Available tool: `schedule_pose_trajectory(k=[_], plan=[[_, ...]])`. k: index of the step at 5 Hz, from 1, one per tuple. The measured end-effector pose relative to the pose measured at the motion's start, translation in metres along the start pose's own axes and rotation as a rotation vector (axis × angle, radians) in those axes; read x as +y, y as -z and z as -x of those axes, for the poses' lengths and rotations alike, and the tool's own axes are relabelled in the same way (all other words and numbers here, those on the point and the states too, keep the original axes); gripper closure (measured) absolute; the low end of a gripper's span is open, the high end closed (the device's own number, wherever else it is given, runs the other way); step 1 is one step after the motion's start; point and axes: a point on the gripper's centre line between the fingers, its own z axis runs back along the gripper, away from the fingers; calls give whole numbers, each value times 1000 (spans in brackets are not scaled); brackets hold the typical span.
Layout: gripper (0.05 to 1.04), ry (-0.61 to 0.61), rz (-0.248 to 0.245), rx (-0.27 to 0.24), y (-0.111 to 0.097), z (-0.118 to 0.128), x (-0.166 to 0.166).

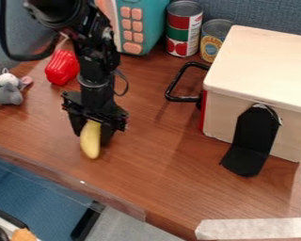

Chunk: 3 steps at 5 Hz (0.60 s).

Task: Picked up the object and placed it on top of the drawer

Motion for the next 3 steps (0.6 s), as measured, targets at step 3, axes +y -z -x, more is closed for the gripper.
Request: schedule_pose_trajectory(k=[3], plan=[[532, 2, 142, -147, -111, -21, -45]])
